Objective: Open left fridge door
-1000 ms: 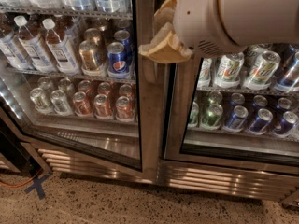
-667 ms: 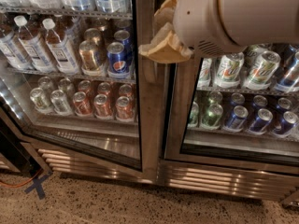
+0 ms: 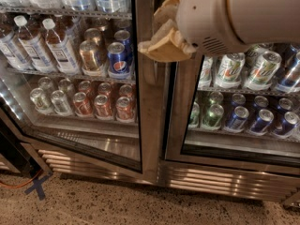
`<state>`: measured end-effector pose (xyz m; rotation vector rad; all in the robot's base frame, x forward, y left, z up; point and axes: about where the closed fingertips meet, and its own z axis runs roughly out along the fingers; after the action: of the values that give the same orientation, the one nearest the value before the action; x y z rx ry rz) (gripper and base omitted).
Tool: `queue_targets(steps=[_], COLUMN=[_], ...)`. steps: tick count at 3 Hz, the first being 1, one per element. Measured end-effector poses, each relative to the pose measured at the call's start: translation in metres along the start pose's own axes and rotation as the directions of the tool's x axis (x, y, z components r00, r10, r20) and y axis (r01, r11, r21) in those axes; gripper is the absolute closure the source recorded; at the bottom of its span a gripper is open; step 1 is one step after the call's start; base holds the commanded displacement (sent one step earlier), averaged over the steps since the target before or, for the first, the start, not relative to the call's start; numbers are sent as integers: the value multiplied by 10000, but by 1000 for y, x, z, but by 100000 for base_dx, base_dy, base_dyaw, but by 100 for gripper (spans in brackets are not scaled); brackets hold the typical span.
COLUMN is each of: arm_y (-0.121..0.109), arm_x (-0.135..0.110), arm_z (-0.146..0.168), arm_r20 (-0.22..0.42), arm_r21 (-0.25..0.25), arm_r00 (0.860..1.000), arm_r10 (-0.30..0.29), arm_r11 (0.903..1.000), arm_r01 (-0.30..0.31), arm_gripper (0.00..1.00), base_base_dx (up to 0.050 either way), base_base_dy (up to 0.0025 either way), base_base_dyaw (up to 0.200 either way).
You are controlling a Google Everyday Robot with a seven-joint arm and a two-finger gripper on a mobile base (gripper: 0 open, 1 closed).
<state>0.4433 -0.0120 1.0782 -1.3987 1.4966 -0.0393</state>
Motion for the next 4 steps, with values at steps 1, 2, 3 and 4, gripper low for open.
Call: queue_targets(steps=[1,2,3,4], arm_y=[-6,23,23,15], arm_x=[29,94,92,89], arm_z=[-17,-85,-84,-83], arm_r20=[78,-165,-145,106], arm_r21=[187,-297,-309,-275], arm_r00=[9980,9899,9904,9873], arm_r10=[621,1410,1376,1586], arm_r11=[9979,9895,9900,9870], arm_r01=[-622,-1414,-1380,-1582], arm_gripper=[100,100,100,100], base_base_dx=[0,0,0,0], base_base_dy=[0,0,0,0], base_base_dyaw=[0,0,0,0])
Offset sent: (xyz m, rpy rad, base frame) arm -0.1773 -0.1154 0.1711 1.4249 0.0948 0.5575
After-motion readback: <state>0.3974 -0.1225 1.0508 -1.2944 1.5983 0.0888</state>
